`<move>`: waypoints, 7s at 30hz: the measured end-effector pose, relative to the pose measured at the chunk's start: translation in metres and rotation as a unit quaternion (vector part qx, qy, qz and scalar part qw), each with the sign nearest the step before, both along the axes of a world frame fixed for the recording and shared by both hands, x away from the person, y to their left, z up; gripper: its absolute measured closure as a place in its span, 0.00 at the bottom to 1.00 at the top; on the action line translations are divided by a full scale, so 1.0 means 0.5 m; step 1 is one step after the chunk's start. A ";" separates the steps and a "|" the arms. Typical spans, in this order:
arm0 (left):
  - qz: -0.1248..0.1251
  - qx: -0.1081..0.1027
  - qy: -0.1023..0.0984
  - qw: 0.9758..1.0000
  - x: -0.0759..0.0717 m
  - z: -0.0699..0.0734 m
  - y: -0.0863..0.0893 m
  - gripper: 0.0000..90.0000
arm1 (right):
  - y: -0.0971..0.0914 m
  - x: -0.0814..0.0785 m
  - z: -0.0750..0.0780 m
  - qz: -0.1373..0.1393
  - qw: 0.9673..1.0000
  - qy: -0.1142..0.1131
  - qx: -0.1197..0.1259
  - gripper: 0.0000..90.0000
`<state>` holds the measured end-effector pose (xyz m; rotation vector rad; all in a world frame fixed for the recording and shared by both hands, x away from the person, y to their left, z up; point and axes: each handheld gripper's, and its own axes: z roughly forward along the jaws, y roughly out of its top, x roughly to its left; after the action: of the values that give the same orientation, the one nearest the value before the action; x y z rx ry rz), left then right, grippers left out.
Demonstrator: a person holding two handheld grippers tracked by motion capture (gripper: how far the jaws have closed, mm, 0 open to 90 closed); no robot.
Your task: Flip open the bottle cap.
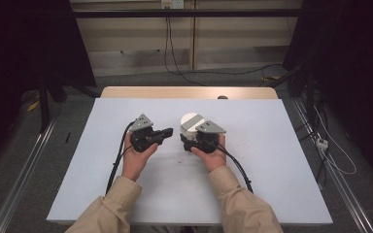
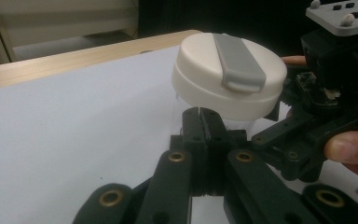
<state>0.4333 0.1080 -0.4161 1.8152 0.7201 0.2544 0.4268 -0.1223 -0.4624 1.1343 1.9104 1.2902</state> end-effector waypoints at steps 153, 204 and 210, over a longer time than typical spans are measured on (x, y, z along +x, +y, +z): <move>-0.034 -0.009 0.017 0.999 0.076 0.125 -0.138 1.00 | 0.004 -0.001 0.000 -0.001 1.000 0.000 -0.009 0.21; -0.040 -0.001 0.012 0.999 0.103 0.133 -0.173 1.00 | 0.005 -0.001 -0.001 -0.001 1.000 -0.003 -0.013 0.21; -0.040 -0.001 0.011 0.999 0.107 0.133 -0.178 1.00 | 0.005 -0.002 -0.001 -0.002 1.000 -0.003 -0.014 0.21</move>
<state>0.4867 0.0192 -0.3495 1.8433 0.6610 0.1816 0.4259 -0.1196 -0.4627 1.1175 1.9152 1.2603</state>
